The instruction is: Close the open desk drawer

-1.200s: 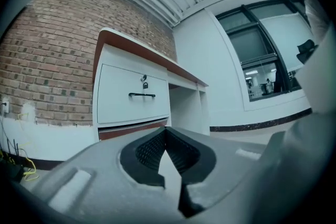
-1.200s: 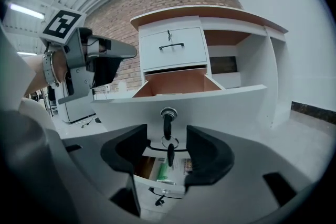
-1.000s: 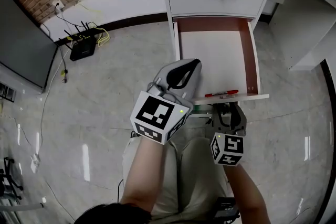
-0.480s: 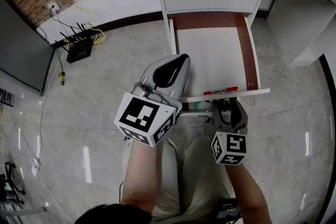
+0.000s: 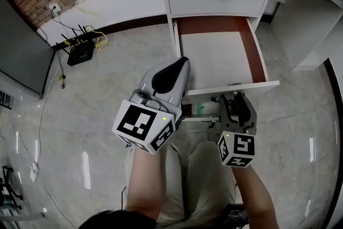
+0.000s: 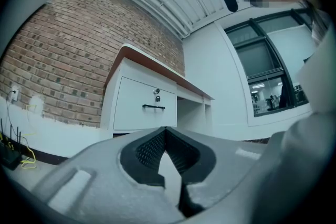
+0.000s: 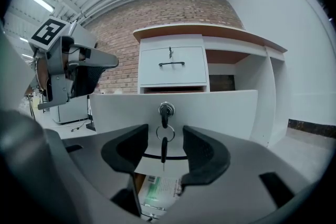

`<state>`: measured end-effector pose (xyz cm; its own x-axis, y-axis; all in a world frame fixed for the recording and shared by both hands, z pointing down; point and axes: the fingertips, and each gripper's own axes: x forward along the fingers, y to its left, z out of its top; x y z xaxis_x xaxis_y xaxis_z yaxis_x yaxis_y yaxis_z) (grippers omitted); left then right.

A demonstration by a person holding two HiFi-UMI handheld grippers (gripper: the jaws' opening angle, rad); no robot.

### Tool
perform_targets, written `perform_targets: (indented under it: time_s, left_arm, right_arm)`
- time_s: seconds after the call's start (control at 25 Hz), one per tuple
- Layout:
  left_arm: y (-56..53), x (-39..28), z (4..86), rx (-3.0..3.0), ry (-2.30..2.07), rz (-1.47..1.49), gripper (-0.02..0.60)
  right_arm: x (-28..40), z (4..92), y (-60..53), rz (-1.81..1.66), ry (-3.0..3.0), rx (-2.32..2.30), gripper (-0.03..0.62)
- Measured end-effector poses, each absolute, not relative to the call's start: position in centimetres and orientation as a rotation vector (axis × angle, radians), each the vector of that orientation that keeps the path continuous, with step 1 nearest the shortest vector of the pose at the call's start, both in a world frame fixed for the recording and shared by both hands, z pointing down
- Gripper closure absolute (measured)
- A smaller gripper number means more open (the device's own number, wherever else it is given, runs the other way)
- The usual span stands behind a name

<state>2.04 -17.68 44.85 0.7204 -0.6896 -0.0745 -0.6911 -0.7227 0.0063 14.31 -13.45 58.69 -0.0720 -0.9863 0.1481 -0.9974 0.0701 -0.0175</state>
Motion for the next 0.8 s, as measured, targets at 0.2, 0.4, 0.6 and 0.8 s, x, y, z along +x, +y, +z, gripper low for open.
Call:
perform_targets:
  time_s: [0.2,0.4,0.6,0.8]
  left_arm:
    - [-17.5,2.6,44.8,-2.907,1.135,0.132,0.578]
    - [-17.3,3.5,45.1,-2.869,1.133,0.073,0.577]
    - [-17.4,3.7,45.5,-2.779,1.168,-0.017,0.577]
    - [-17.5,3.6,45.1,-2.658,1.238,-0.058,0.577]
  right_arm:
    - [14.5,57.9,-14.0,0.17,-2.226,2.073,0.378]
    - [14.5,56.2,-14.9,0.165,-2.232,2.087,0.378]
    - [14.2,56.0,-15.4,0.21,-2.208,2.076,0.378]
    - [13.9,55.9,-16.1,0.226,-2.182,2.077,0.378]
